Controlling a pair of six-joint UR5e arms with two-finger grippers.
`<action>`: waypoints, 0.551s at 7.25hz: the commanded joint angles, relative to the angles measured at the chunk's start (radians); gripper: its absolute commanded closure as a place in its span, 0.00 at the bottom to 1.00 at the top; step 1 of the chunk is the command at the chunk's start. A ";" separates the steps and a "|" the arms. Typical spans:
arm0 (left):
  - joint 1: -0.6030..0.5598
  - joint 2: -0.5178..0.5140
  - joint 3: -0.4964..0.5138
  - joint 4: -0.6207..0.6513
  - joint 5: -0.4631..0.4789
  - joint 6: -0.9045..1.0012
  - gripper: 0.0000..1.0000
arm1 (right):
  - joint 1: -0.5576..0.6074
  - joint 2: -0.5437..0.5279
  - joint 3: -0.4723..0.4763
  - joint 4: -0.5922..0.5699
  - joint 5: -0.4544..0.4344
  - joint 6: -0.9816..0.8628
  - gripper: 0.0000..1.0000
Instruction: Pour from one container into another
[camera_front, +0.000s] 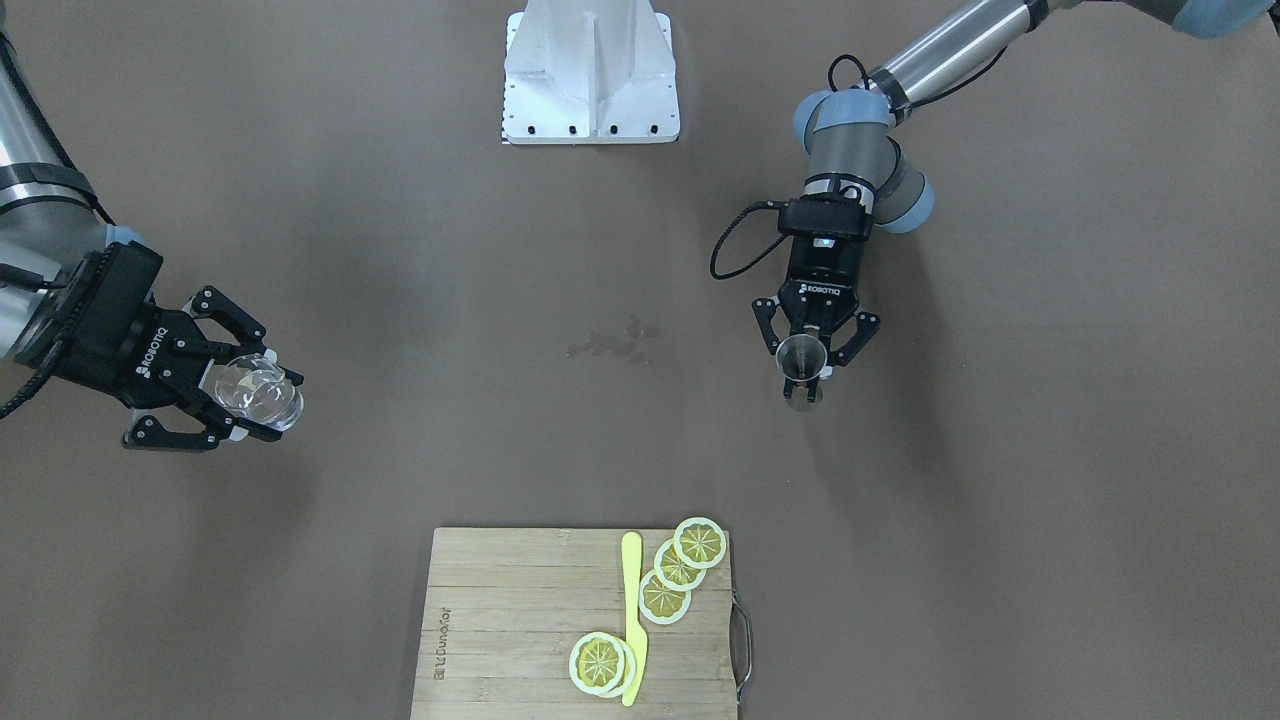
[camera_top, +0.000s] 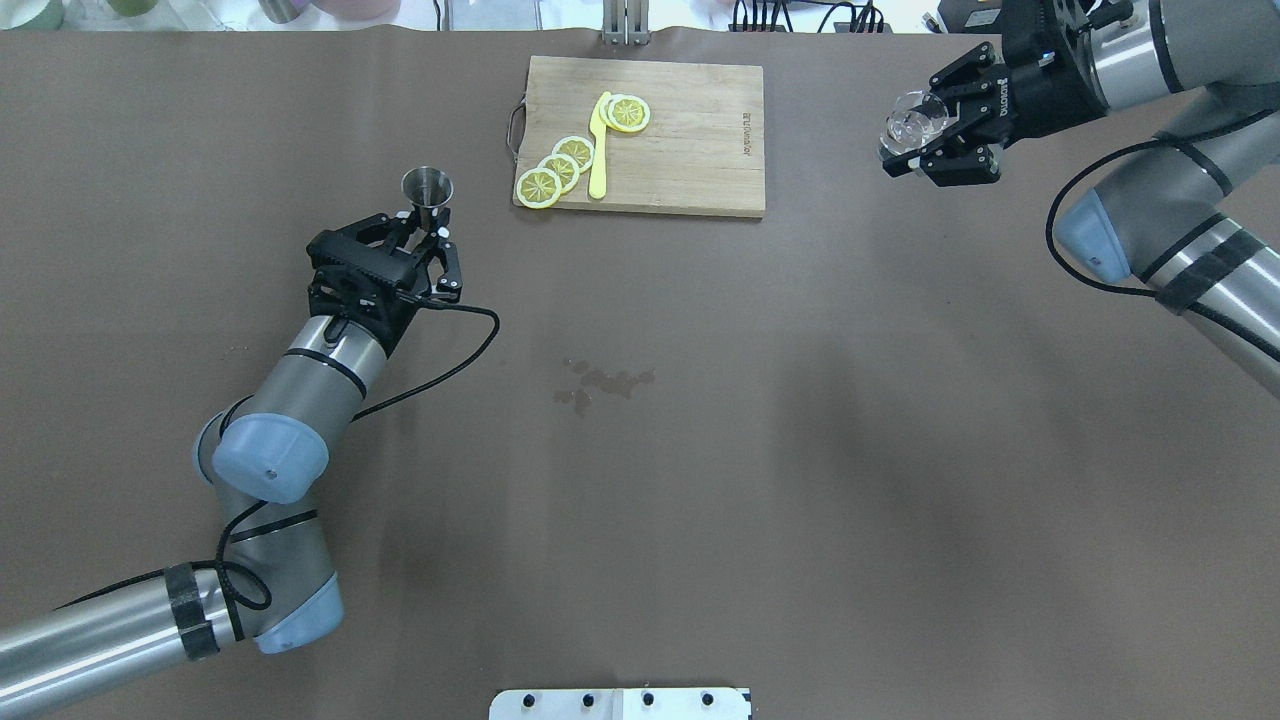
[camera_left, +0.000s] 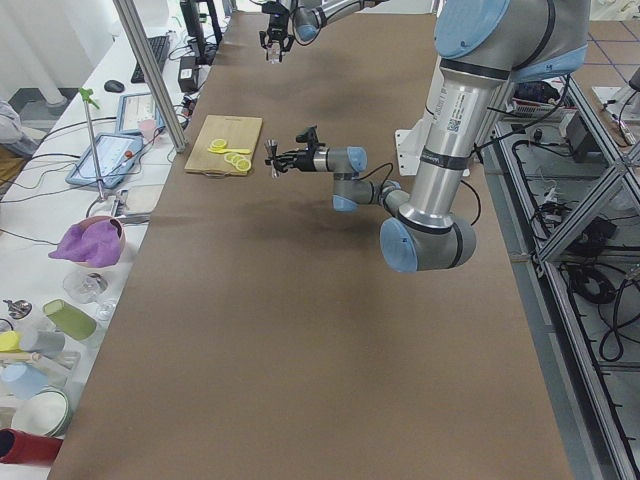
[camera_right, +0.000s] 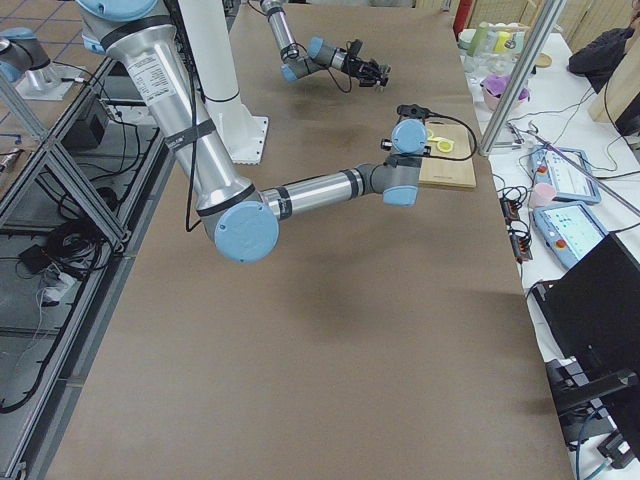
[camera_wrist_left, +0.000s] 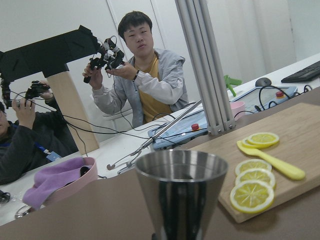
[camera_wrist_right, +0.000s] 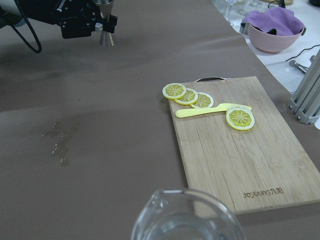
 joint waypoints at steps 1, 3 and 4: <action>-0.018 -0.114 0.025 0.005 -0.083 0.004 1.00 | 0.001 0.024 0.130 -0.213 0.001 0.000 1.00; -0.023 -0.165 -0.004 0.080 -0.114 0.007 1.00 | -0.019 0.039 0.226 -0.363 -0.007 -0.002 1.00; -0.021 -0.168 -0.022 0.106 -0.116 0.007 1.00 | -0.050 0.038 0.279 -0.439 -0.019 -0.003 1.00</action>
